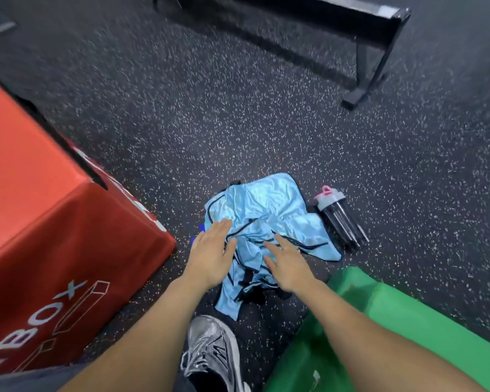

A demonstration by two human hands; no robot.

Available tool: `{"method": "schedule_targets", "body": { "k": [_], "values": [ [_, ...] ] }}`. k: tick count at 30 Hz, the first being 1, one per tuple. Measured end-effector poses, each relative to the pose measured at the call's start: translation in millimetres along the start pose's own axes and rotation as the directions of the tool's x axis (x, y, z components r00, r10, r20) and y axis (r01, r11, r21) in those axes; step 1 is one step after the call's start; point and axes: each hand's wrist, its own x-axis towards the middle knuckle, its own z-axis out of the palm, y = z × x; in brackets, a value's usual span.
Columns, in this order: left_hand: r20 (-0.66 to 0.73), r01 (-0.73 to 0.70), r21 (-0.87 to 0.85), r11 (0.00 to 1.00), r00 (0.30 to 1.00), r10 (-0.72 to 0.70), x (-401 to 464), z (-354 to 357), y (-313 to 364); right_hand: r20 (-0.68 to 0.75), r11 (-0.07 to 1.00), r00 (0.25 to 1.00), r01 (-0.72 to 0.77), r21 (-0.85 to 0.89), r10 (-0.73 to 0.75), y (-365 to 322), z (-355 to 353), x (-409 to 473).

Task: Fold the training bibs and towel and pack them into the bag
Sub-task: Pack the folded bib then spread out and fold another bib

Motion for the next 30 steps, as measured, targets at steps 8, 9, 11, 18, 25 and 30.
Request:
{"method": "schedule_targets", "body": {
  "k": [8,9,11,18,25,30],
  "values": [
    [0.053,0.066,-0.074,0.995,0.997,-0.062,16.8,24.4,-22.0,0.067,0.989,0.998,0.001,-0.147,0.009,4.5,39.2,67.2],
    [0.052,0.073,-0.077,0.994,0.996,-0.070,16.9,24.8,-25.4,0.083,0.988,0.996,-0.002,-0.154,0.015,6.2,40.4,72.6],
    [0.053,0.082,-0.076,0.994,0.996,-0.078,16.1,25.1,-31.5,0.124,0.982,0.992,0.005,-0.190,0.019,10.8,42.0,78.2],
    [0.045,0.093,-0.089,0.992,0.995,-0.089,10.9,16.5,-28.2,0.049,0.989,0.995,0.094,-0.117,-0.089,3.5,7.2,69.2],
    [-0.086,-0.016,-0.126,0.992,0.996,0.005,9.6,-30.4,4.9,-0.266,0.925,0.901,0.373,0.068,-0.344,-46.9,-104.5,26.9],
    [-0.236,-0.103,-0.199,0.975,0.970,0.054,-3.5,-98.8,36.5,-0.439,0.818,0.752,0.572,0.063,-0.492,-106.2,-190.3,-20.4]
  ]
}}
